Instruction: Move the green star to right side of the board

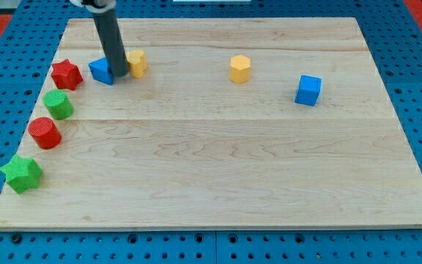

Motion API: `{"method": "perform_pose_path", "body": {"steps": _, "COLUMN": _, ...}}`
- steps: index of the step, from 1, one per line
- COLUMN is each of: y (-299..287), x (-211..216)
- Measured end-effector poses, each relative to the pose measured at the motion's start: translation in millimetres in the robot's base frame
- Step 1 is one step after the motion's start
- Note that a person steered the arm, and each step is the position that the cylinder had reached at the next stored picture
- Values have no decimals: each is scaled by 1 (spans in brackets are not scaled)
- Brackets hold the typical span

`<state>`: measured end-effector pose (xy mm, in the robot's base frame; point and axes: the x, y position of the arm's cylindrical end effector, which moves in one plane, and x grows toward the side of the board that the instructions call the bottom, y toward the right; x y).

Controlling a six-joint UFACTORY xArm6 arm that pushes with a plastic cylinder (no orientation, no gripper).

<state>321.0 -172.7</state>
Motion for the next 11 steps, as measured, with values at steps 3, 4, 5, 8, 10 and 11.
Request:
{"method": "perform_pose_path", "body": {"steps": 3, "y": 13, "x": 14}}
{"method": "perform_pose_path", "body": {"steps": 4, "y": 12, "x": 44}}
{"method": "perform_pose_path", "body": {"steps": 5, "y": 17, "x": 110}}
{"method": "perform_pose_path", "body": {"steps": 8, "y": -131, "x": 294}}
{"method": "perform_pose_path", "body": {"steps": 10, "y": -132, "x": 245}}
{"method": "perform_pose_path", "body": {"steps": 11, "y": -128, "x": 240}}
